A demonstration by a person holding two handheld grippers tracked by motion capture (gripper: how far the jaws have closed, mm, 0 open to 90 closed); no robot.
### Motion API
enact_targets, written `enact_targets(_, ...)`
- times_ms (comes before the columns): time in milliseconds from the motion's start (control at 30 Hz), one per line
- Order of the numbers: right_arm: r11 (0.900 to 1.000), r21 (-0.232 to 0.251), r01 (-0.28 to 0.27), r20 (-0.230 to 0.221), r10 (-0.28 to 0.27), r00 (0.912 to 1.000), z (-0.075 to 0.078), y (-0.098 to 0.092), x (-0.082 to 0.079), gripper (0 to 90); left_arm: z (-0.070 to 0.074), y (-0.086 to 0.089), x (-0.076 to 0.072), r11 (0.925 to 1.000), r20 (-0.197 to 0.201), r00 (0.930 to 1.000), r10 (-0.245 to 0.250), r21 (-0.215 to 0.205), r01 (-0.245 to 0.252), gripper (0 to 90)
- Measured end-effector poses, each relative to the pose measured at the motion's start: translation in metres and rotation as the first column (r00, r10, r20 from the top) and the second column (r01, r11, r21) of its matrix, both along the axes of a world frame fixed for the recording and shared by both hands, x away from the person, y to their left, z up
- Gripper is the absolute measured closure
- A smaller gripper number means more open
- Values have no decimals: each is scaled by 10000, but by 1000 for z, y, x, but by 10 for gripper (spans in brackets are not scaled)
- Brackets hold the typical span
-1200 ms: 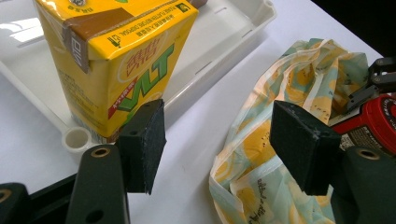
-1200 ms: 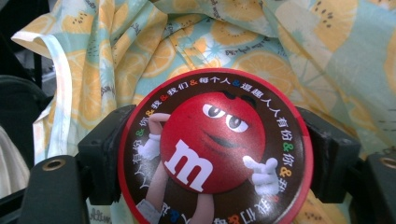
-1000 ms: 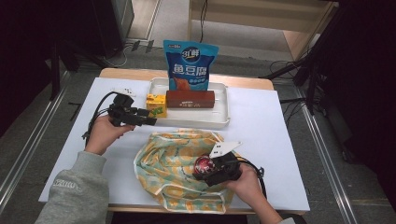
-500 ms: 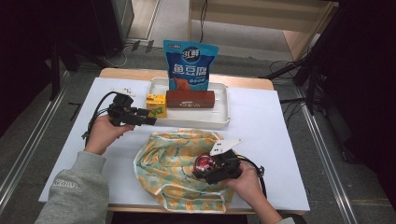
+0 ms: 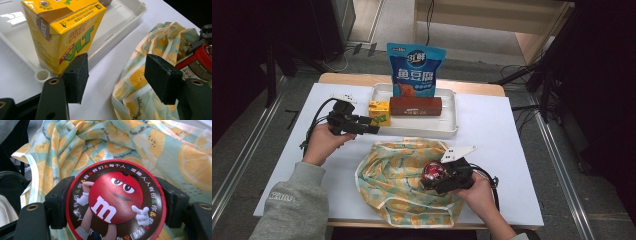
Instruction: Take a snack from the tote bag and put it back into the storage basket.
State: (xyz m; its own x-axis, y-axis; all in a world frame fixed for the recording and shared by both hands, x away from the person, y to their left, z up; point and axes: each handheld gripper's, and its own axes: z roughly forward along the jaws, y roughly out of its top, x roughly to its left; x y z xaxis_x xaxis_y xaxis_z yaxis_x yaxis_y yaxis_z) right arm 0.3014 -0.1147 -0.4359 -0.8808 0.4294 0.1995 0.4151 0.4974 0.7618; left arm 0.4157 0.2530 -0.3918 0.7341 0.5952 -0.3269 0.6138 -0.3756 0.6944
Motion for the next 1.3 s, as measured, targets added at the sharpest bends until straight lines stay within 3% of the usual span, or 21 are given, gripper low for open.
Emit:
enact_targets(800, 9980, 284, 566, -190, -561, 9982, 21, -9, 8, 250, 0, -2, 0, 10000, 27, 9999, -97, -23, 97, 364)
enact_targets(1300, 9972, 423, 611, -30, -610, 9981, 37, -4, 16, 251, 0, -2, 0, 9999, 39, 9998, -171, -21, 171, 364)
